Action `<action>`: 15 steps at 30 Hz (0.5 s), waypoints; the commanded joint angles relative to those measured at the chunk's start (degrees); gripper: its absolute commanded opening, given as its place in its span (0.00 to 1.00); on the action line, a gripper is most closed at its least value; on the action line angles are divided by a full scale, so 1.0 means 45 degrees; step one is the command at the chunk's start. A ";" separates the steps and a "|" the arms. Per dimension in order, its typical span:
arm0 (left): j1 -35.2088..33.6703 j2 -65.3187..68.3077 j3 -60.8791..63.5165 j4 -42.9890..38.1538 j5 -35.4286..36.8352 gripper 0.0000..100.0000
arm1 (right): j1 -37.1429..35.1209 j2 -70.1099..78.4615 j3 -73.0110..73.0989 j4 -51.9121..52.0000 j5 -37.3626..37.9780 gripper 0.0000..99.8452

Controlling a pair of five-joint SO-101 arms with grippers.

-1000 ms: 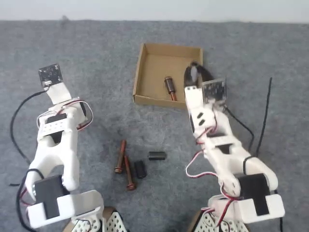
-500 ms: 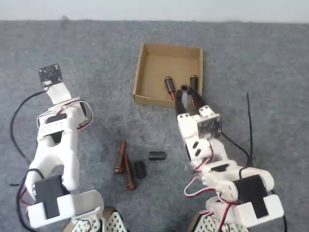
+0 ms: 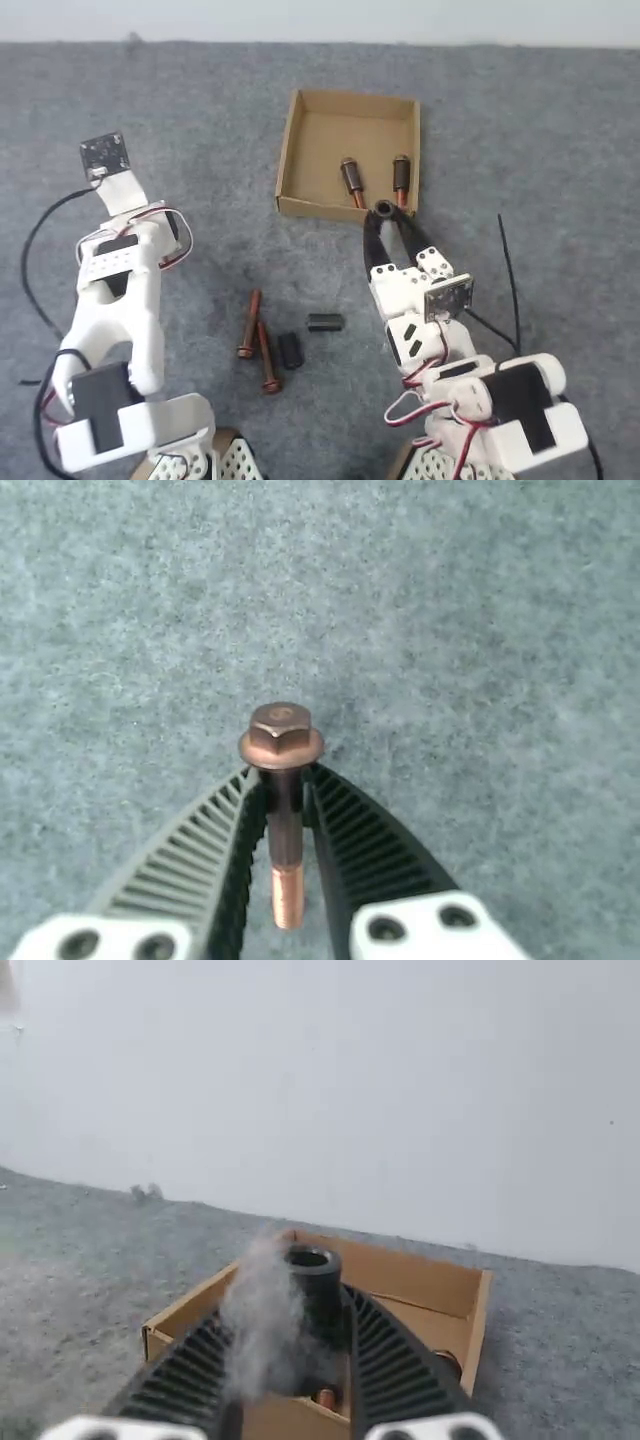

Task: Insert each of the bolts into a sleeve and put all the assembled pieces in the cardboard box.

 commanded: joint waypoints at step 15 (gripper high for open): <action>0.0293 -0.0684 -0.0029 -0.0254 -0.0117 0.01 | -0.2510 0.0557 0.0293 -0.0400 -0.0156 0.01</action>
